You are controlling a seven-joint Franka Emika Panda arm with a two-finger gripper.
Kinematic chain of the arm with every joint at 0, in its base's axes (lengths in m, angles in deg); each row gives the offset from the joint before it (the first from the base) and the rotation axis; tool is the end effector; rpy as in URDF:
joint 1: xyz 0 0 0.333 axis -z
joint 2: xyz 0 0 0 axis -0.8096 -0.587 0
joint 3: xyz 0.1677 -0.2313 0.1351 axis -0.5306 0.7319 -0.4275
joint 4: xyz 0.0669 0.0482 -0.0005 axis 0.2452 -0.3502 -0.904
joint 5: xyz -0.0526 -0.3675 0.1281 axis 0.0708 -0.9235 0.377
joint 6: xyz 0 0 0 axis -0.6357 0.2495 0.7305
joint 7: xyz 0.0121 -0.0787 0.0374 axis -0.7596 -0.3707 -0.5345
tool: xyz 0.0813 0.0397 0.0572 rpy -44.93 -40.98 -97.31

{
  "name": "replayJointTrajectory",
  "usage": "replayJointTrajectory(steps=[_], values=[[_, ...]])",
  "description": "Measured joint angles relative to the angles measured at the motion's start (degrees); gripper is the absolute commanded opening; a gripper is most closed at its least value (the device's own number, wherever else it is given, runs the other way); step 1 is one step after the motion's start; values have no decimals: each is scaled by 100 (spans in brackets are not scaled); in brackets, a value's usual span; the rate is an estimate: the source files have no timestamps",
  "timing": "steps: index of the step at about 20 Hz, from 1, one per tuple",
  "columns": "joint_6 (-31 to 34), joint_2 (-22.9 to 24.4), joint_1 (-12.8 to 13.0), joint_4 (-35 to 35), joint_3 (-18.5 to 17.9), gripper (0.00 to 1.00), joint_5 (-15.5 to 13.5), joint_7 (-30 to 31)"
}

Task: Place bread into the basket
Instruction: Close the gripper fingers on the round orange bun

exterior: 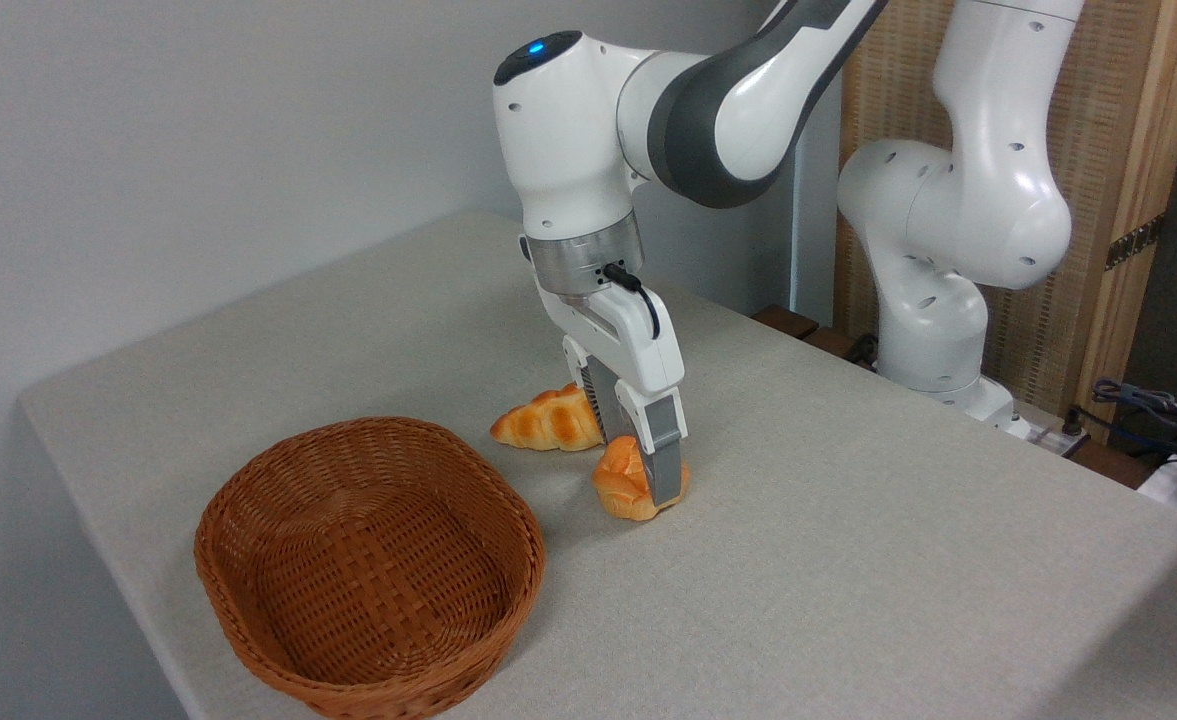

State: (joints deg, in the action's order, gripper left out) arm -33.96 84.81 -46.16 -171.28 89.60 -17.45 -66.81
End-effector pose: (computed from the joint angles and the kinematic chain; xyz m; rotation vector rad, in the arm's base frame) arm 0.4168 -0.0506 0.4122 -2.6619 1.4769 0.1397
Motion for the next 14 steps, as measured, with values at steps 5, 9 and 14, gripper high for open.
replayJointTrajectory(steps=[5,9,14], values=[[0,-1,0,-7,0,47,0,0],[0,-2,0,-11,0,46,0,0],[0,-2,0,-12,0,42,0,0]])
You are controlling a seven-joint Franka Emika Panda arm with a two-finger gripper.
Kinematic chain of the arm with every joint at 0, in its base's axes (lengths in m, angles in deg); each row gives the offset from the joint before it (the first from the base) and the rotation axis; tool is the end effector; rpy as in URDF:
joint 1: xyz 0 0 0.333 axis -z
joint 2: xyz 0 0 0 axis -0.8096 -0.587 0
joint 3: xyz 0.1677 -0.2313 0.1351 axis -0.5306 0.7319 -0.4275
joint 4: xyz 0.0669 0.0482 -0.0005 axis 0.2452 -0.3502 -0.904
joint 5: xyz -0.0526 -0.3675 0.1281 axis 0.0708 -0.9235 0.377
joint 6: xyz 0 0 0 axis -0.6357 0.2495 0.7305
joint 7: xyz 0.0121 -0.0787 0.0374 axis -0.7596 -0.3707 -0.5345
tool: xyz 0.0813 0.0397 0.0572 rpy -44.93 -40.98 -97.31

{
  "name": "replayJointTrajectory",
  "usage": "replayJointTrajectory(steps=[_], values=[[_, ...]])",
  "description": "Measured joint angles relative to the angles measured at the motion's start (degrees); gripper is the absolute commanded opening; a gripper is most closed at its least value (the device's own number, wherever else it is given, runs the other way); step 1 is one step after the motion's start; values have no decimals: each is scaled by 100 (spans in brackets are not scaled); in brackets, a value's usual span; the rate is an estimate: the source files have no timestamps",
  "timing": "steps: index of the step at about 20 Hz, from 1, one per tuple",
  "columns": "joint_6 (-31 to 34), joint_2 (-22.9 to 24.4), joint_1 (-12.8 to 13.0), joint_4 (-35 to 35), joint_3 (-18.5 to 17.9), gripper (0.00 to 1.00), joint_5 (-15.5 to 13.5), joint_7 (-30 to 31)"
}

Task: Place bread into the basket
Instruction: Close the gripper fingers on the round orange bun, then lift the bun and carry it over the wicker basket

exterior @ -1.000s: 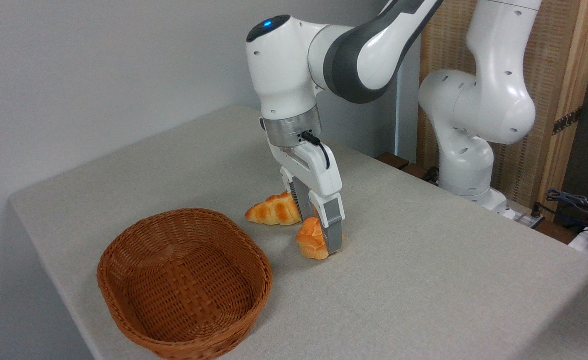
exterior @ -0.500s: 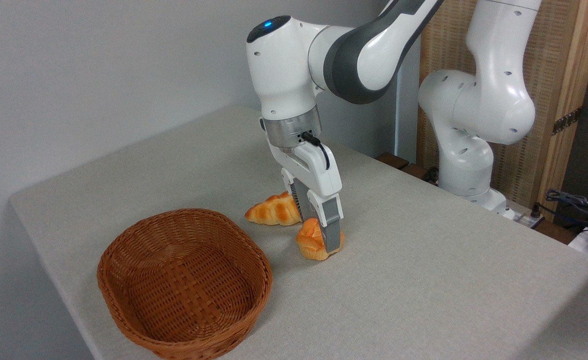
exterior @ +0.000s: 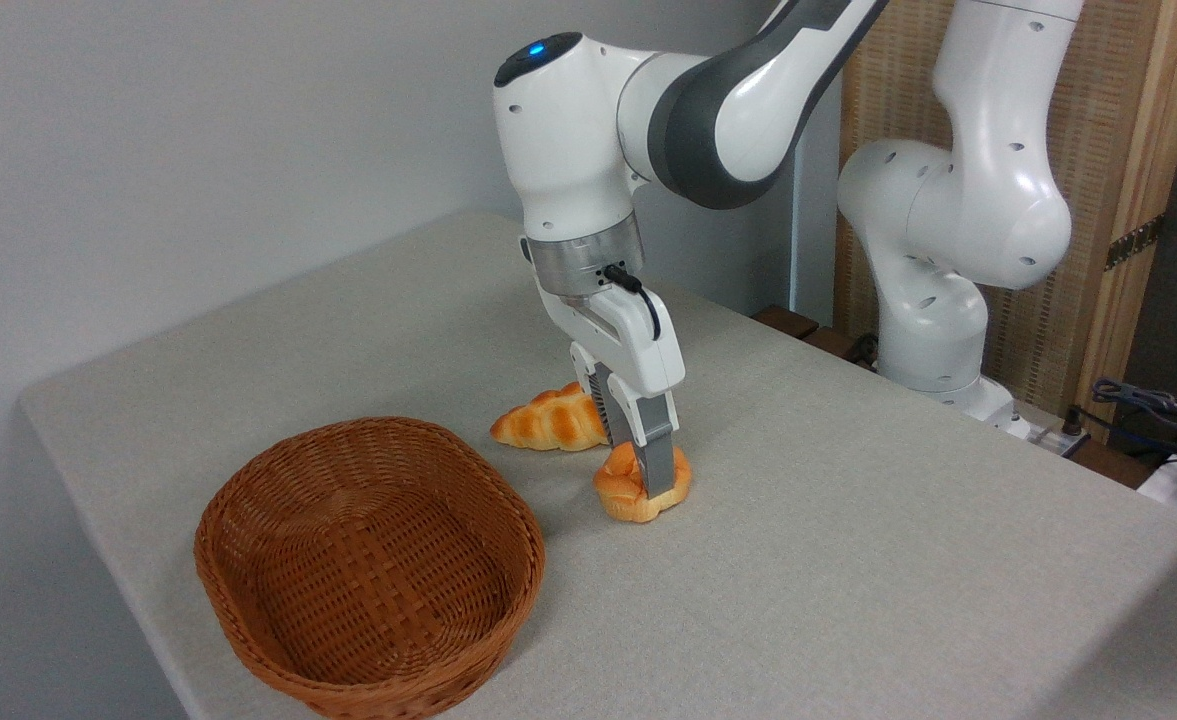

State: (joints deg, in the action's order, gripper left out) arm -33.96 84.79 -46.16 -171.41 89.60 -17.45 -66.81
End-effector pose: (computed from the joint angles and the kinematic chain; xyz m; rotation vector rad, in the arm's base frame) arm 0.4163 -0.0506 0.4110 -2.6625 1.4775 0.1435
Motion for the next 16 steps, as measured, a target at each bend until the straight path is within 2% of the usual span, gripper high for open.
replayJointTrajectory(steps=[8,12,13,16], values=[[0,7,-1,35,0,40,0,0],[290,7,-4,428,-4,41,-41,1],[446,4,-4,608,-4,41,-117,1],[863,-91,-4,1311,-4,41,-582,2]])
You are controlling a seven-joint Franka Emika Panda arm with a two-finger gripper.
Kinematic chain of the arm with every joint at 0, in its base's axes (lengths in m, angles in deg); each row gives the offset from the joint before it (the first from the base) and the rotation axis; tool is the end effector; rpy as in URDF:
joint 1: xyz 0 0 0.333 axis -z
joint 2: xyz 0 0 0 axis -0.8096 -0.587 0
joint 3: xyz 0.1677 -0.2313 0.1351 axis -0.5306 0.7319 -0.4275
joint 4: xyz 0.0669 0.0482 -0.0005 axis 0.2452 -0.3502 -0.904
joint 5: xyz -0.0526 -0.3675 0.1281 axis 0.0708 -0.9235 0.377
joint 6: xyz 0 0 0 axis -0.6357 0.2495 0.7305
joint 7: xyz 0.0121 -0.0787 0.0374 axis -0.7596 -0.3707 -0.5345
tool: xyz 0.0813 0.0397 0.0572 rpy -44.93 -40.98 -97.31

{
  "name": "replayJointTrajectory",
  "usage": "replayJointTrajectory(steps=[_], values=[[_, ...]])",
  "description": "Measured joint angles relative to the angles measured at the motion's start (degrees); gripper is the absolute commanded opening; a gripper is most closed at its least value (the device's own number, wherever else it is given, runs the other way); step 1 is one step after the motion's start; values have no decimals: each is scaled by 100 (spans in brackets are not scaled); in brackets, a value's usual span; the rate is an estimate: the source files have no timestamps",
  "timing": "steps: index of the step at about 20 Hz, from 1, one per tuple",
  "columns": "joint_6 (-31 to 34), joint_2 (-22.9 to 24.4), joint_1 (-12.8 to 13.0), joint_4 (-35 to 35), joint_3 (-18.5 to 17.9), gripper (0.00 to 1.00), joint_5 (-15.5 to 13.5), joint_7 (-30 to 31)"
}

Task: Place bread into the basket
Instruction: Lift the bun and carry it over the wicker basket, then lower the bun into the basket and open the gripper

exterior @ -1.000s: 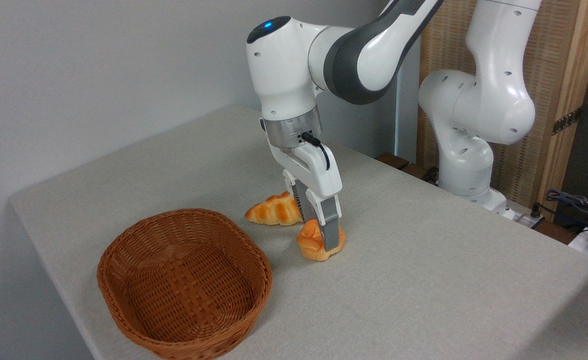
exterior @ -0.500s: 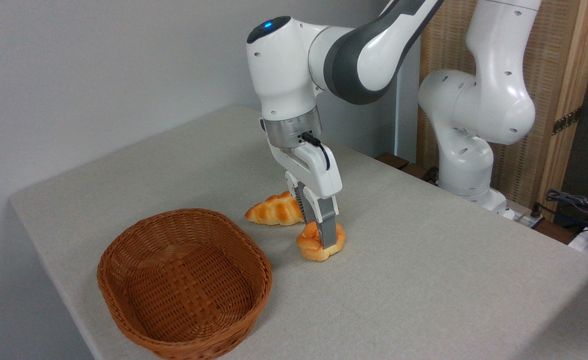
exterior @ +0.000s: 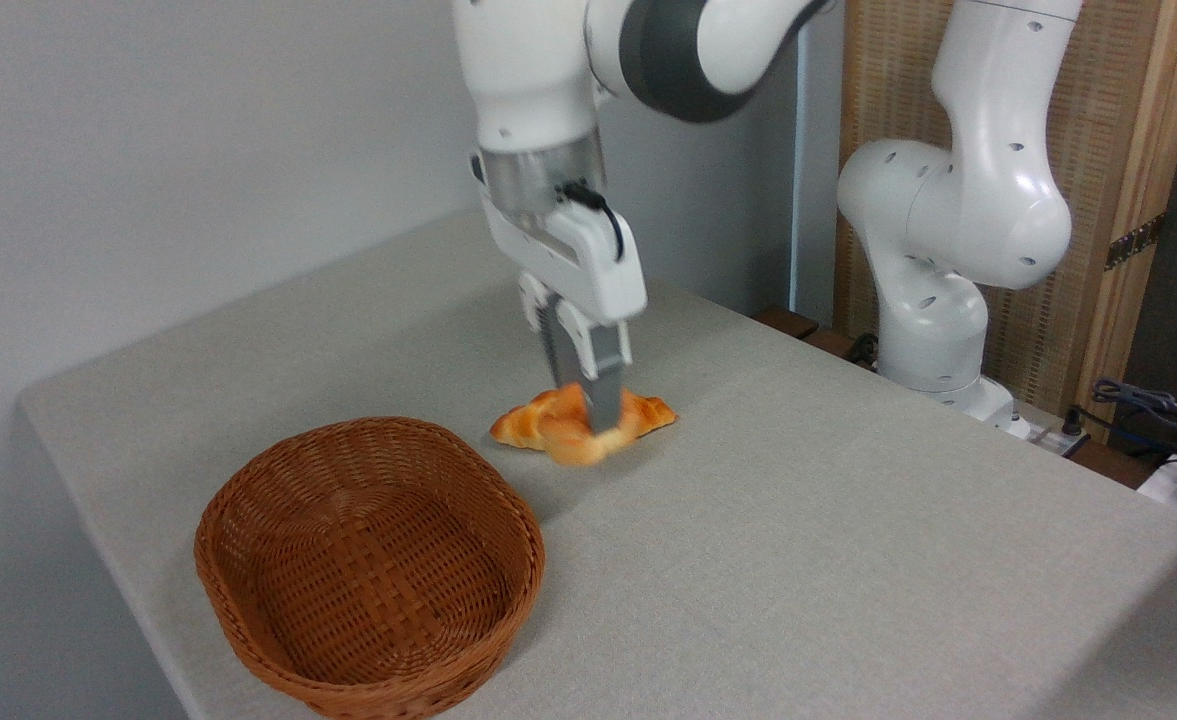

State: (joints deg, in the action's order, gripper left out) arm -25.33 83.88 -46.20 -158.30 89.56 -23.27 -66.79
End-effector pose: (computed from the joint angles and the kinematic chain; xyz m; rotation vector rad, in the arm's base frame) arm 0.4475 -0.0588 0.4974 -2.7613 1.4265 0.0118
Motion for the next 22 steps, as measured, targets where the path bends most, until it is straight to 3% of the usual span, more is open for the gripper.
replayJointTrajectory(steps=[5,10,12,13,14,15,17,22], values=[[-9,-717,0,1043,0,41,-785,19],[-1099,-1522,-1,1423,-1,41,-1270,27],[-1426,-1693,0,1453,-1,57,-1508,28],[-1542,-1747,0,1459,0,57,-1631,28],[-1602,-1782,0,1460,6,65,-1688,28],[-1664,-1825,1,1460,21,80,-1722,28],[-1887,-1948,7,1460,109,98,-1790,47],[-2249,-2198,52,1462,291,100,-1801,379]])
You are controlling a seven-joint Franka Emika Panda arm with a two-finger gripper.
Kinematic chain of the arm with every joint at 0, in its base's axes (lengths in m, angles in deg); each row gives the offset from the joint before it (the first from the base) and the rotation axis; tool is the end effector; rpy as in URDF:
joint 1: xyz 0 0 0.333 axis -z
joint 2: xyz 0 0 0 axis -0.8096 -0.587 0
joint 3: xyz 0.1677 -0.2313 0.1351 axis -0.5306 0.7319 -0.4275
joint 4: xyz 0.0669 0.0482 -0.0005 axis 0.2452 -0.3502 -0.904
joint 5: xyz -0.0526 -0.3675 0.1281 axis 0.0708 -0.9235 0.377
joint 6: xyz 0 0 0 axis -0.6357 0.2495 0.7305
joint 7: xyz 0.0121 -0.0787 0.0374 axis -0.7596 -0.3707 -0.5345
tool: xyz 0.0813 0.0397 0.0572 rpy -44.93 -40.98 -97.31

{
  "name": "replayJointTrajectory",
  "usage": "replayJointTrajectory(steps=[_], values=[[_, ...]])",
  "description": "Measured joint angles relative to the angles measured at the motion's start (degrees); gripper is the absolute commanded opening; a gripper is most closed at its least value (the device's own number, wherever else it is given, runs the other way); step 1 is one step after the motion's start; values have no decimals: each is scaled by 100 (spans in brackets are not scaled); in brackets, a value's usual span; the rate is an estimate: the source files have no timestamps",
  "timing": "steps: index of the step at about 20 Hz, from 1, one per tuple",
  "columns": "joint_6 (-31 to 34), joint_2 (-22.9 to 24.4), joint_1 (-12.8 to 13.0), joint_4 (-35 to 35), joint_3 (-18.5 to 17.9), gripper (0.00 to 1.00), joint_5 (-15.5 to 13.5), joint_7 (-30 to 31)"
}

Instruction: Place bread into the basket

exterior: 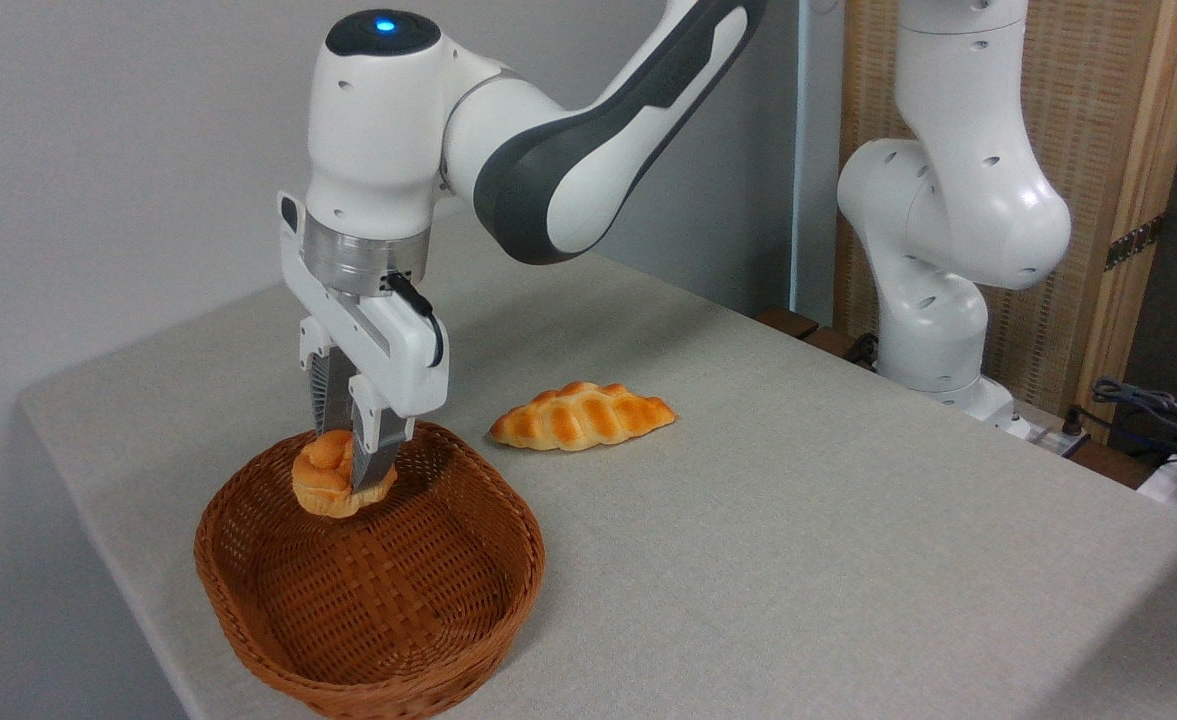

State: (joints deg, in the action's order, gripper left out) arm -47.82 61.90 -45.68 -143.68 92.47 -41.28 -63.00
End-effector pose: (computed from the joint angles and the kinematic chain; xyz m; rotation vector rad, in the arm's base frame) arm 0.5777 -0.1197 0.4614 2.7366 -1.1126 0.4740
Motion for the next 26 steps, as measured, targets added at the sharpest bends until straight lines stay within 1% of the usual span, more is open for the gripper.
replayJointTrajectory(steps=[19,23,26], values=[[-3,-109,16,33,84,100,0,-1],[22,55,-49,118,46,100,0,0],[376,323,-229,121,38,100,8,0]])
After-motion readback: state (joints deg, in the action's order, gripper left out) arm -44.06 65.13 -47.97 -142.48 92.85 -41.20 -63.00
